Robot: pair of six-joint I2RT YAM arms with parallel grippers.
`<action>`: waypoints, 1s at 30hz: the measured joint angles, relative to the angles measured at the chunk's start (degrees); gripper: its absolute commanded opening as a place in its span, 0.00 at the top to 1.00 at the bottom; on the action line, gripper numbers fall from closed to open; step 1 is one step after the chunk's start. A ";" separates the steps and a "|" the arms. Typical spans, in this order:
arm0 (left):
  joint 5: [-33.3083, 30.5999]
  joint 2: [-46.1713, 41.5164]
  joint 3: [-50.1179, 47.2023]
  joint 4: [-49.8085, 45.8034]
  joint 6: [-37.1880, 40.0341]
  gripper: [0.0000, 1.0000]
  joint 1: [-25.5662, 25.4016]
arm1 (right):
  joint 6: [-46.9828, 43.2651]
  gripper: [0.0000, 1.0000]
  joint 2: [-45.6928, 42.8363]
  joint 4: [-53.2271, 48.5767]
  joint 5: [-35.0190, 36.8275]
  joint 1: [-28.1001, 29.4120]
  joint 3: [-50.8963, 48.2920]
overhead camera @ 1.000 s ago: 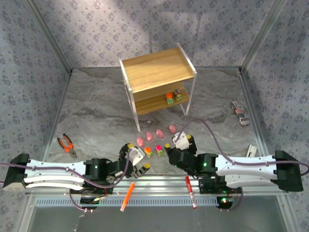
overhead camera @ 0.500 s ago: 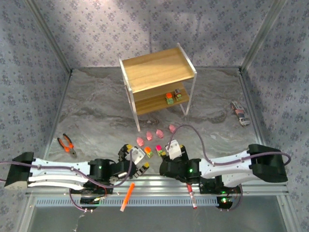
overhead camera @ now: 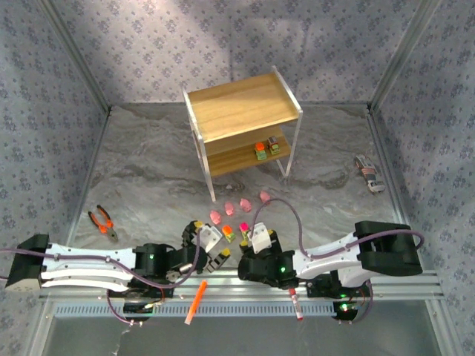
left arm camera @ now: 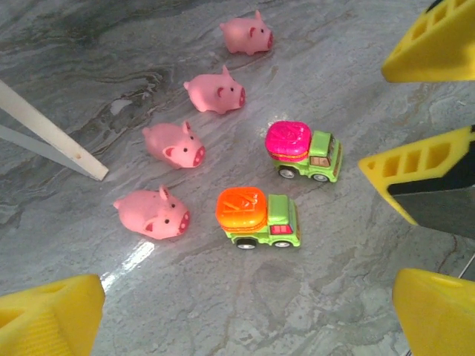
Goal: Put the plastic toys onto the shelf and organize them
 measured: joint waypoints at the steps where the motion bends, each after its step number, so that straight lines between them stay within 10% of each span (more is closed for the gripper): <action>1: 0.42 0.46 0.00 0.39 0.09 0.01 -0.02 | -0.02 0.27 0.00 0.48 -0.20 -0.22 0.00; 30: 6.19 -6.40 -1.66 0.48 -0.09 0.01 2.34 | -3.69 0.33 3.10 12.15 -8.37 -8.33 -2.45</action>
